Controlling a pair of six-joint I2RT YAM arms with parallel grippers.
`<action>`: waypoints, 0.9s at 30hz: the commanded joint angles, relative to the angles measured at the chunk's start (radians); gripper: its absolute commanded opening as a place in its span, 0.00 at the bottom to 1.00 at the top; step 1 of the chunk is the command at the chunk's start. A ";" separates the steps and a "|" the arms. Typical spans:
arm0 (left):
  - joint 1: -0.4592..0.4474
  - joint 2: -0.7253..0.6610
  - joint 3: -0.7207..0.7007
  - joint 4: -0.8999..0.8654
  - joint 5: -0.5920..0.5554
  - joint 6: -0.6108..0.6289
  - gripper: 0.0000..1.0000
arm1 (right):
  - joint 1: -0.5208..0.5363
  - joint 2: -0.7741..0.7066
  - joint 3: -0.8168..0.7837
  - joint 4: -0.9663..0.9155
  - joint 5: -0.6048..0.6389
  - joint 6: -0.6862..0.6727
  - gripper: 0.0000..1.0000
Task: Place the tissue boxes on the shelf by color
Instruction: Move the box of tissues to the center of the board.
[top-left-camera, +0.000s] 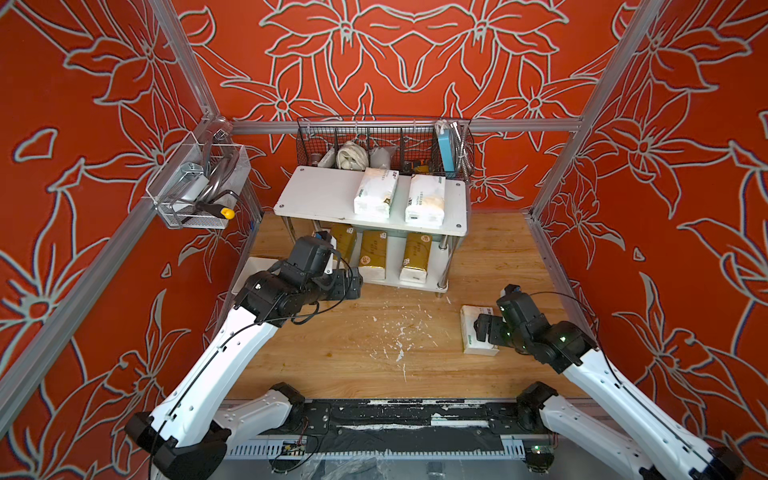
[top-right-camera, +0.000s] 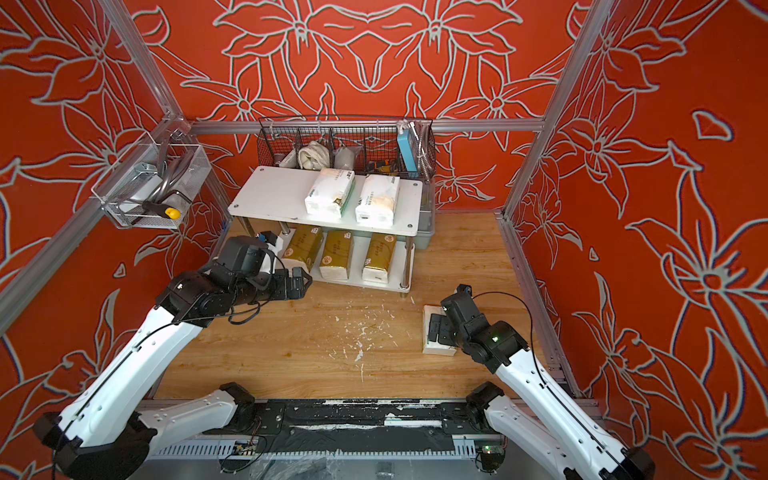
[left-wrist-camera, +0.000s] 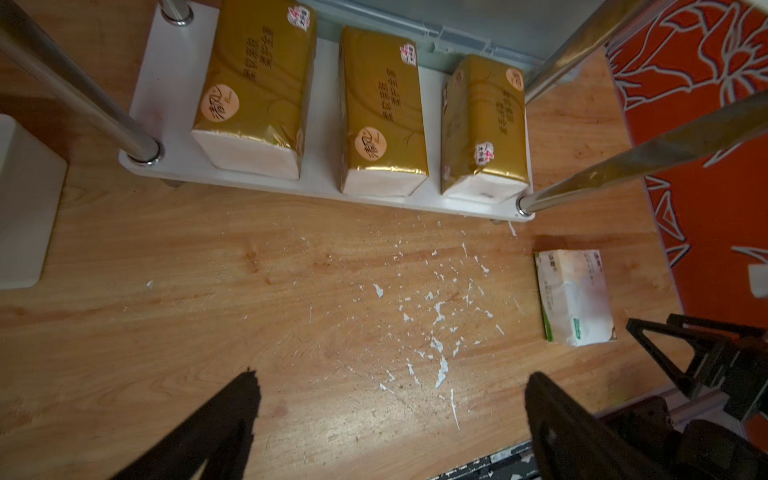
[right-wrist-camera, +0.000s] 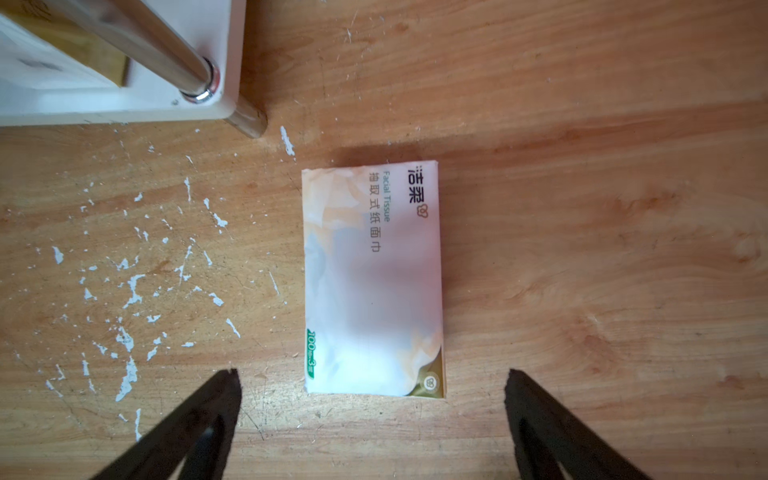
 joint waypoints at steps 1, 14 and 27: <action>-0.014 -0.052 -0.034 0.034 0.040 -0.013 0.99 | -0.009 0.009 -0.038 0.026 -0.056 0.001 0.99; -0.043 -0.114 -0.134 0.051 0.104 -0.032 0.99 | -0.011 0.158 -0.079 0.134 -0.064 -0.013 0.99; -0.051 -0.123 -0.154 0.055 0.113 -0.017 0.99 | -0.014 0.215 -0.121 0.158 -0.014 0.017 0.99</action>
